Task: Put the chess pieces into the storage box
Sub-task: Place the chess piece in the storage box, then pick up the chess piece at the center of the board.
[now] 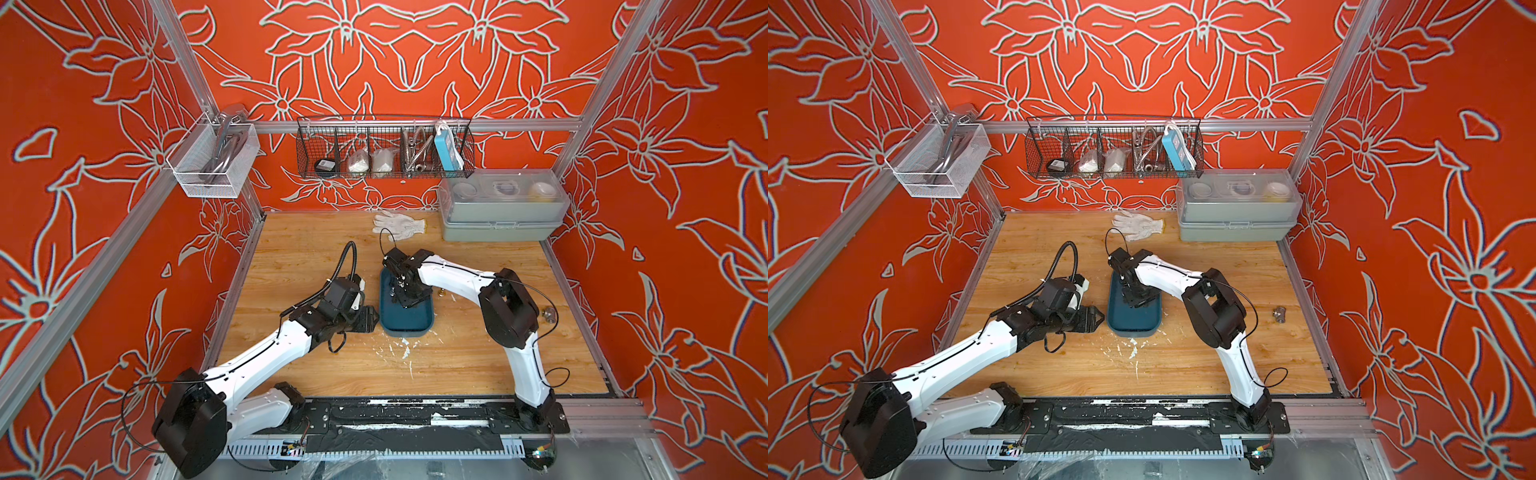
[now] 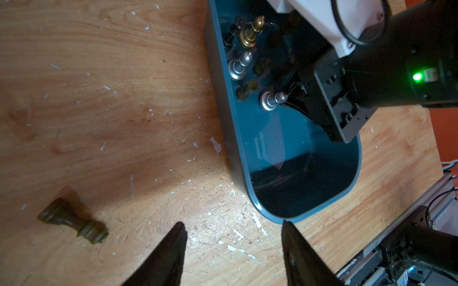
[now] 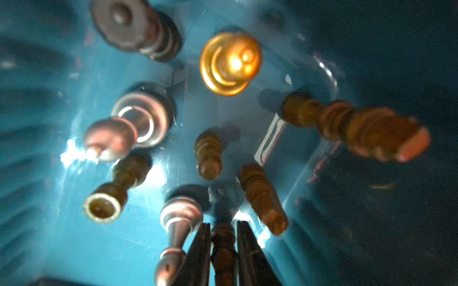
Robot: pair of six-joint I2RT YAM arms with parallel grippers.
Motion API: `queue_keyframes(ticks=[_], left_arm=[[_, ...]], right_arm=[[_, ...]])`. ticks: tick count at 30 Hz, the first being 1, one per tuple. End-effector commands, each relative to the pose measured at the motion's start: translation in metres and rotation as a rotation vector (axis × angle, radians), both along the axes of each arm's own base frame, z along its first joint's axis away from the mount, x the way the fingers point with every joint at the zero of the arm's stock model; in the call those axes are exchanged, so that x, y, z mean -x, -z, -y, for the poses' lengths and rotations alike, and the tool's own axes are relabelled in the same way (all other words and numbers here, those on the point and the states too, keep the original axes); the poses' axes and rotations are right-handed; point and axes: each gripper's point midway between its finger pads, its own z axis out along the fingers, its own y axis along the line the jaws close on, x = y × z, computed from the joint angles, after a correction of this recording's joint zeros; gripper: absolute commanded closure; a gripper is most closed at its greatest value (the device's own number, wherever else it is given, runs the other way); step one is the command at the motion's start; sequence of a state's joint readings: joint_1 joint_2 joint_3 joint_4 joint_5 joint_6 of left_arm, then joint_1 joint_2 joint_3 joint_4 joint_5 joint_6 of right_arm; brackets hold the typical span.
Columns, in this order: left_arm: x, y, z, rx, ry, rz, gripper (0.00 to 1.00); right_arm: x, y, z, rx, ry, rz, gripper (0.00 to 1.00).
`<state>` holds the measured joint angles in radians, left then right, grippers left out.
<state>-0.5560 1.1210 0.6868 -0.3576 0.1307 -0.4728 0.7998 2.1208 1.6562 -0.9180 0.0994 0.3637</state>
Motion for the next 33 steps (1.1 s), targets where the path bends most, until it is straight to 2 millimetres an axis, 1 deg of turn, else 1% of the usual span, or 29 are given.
queue_keyframes(ticks=[1, 8, 11, 16, 20, 25, 27, 28, 30, 33], left_arm=[[0.002, 0.002, -0.007, -0.011, -0.024, -0.002, 0.39], [0.002, 0.0, -0.011, -0.017, -0.043, 0.0, 0.39], [0.003, 0.0, -0.016, -0.026, -0.068, -0.011, 0.39], [0.006, 0.002, -0.032, -0.045, -0.148, -0.061, 0.39], [0.009, 0.005, -0.048, -0.054, -0.219, -0.103, 0.4], [0.016, 0.018, -0.081, -0.08, -0.36, -0.196, 0.41], [0.017, 0.025, -0.096, -0.1, -0.423, -0.246, 0.42], [0.017, 0.028, -0.1, -0.102, -0.441, -0.267, 0.43], [0.017, 0.036, -0.1, -0.102, -0.447, -0.306, 0.44], [0.015, 0.052, -0.091, -0.091, -0.421, -0.37, 0.49]], right_arm=[[-0.001, -0.004, 0.001, 0.027, -0.008, 0.013, 0.74], [-0.002, -0.021, 0.001, 0.016, -0.016, 0.037, 0.68], [-0.001, -0.031, 0.003, 0.014, -0.018, 0.048, 0.67], [0.0, -0.059, 0.007, -0.011, -0.021, 0.094, 0.63], [0.003, -0.077, 0.01, -0.024, -0.028, 0.115, 0.62], [0.008, -0.101, 0.012, -0.095, -0.036, 0.168, 0.61], [0.009, -0.106, 0.011, -0.142, -0.039, 0.206, 0.59], [0.01, -0.106, 0.01, -0.157, -0.042, 0.212, 0.59], [0.011, -0.105, 0.009, -0.173, -0.047, 0.217, 0.58], [0.012, -0.1, 0.008, -0.185, -0.053, 0.221, 0.58]])
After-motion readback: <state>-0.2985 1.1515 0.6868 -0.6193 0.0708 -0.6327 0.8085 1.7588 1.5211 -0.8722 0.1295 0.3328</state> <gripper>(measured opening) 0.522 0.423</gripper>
